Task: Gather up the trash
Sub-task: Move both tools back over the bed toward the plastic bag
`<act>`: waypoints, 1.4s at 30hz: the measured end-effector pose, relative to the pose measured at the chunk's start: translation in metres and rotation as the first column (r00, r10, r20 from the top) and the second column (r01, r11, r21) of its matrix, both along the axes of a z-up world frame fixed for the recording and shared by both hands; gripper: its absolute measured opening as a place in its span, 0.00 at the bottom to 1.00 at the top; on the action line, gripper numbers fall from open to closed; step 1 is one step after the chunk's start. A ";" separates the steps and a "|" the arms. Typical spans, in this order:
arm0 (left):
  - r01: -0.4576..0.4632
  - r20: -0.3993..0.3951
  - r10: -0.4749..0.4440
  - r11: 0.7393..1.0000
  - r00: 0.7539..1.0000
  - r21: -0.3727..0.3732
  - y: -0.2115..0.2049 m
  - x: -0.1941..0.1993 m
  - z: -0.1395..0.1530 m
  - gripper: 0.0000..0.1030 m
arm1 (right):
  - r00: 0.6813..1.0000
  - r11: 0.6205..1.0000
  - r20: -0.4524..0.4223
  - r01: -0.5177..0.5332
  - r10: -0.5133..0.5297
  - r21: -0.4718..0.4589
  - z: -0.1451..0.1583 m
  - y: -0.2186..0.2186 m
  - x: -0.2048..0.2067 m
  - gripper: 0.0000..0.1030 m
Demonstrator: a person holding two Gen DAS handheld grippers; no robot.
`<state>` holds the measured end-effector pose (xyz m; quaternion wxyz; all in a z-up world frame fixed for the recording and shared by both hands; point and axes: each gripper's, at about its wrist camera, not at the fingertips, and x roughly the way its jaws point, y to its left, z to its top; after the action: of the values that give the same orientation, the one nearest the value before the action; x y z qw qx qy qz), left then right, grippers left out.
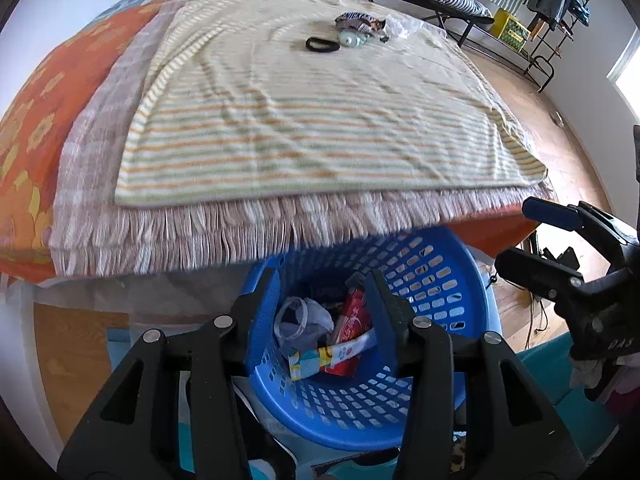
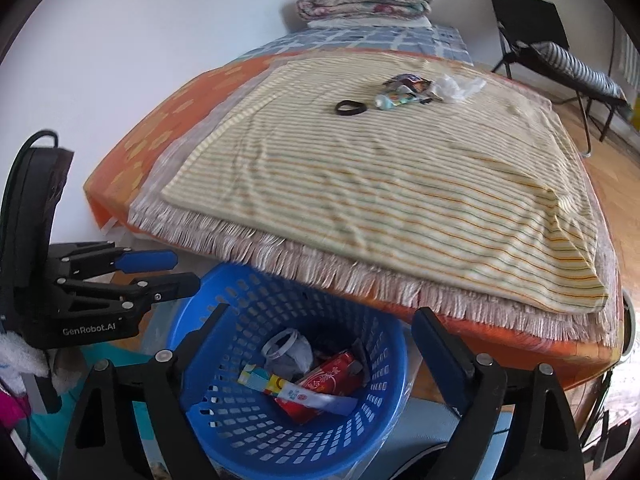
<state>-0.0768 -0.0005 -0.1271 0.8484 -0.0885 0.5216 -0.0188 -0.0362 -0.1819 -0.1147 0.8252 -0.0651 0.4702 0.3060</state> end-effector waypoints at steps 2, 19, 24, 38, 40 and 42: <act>-0.002 0.010 0.002 1.000 1.000 -0.006 0.000 0.004 0.005 0.44 | 1.000 1.000 -0.010 0.021 -0.021 0.007 0.004 -0.003 0.007 0.88; 0.037 0.120 -0.042 0.998 0.992 0.043 0.004 0.091 0.073 0.44 | 0.989 0.993 0.086 0.115 -0.117 0.024 0.062 -0.016 0.091 0.89; 0.039 0.116 -0.042 0.999 0.992 0.028 0.009 0.126 0.071 0.44 | 0.979 0.989 0.141 0.139 -0.145 0.049 0.078 -0.018 0.123 0.89; -0.005 0.041 0.008 0.998 0.999 -0.067 0.032 0.216 0.041 0.39 | 0.969 0.976 0.119 0.213 -0.218 0.054 0.066 -0.009 0.235 0.89; -0.011 0.021 0.012 0.996 1.000 -0.083 0.034 0.226 0.034 0.36 | 0.969 0.970 0.076 0.230 -0.235 0.076 0.057 -0.009 0.251 0.89; -0.015 0.009 0.016 0.996 1.000 -0.093 0.036 0.235 0.028 0.36 | 0.967 0.962 0.023 0.250 -0.254 0.106 0.049 -0.011 0.266 0.89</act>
<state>0.1585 0.0355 -0.0994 0.8461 -0.1317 0.5152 -0.0369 0.2296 -0.1925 -0.0656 0.8682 0.0320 0.4432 0.2209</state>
